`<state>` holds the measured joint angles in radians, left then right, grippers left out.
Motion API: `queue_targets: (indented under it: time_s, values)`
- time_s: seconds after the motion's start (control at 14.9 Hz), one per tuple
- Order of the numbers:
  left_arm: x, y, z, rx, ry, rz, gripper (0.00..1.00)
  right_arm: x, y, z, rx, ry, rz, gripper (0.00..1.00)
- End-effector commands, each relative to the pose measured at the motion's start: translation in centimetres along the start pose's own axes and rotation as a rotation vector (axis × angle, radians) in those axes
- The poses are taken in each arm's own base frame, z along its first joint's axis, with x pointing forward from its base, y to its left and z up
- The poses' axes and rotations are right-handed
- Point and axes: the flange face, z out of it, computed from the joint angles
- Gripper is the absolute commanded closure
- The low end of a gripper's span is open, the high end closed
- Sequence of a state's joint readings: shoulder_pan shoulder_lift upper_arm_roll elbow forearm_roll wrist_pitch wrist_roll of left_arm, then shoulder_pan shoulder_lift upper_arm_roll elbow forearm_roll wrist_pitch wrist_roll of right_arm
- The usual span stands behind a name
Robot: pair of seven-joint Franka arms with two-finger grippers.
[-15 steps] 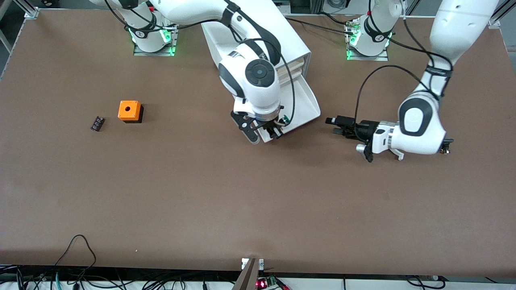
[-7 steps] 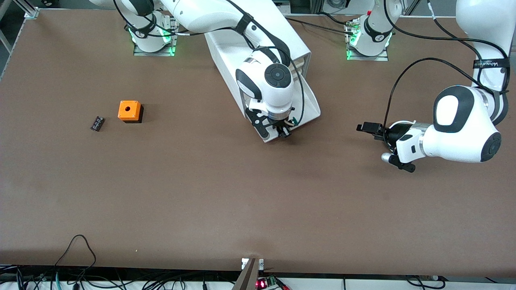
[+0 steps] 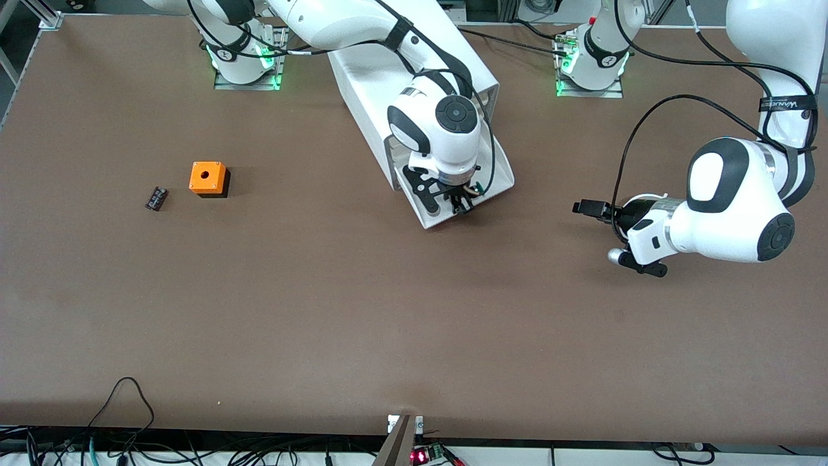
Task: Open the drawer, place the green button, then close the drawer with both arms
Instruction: 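Lower the button into the drawer and open the right gripper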
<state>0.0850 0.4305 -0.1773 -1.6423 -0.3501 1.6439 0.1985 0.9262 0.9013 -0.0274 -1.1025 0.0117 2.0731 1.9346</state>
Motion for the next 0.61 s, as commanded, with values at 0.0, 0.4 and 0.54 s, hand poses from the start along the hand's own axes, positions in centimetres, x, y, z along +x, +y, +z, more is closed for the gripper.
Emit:
queue_targets:
  time_s: [0.0, 0.4, 0.54]
  values:
    - [0.3, 0.3, -0.3, 0.029, -0.008, -0.022, 0.0, -0.5, -0.2, 0.1, 0.011, 0.02, 0.011, 0.13]
    - [0.4, 0.9, -0.1, 0.035, -0.012, -0.016, 0.0, 3.3, -1.9, -2.0, 0.046, 0.052, 0.03, 0.01]
    - [0.5, 1.0, 0.0, 0.079, -0.013, -0.038, 0.0, 6.2, -3.6, -4.5, 0.078, 0.019, 0.053, 0.01]
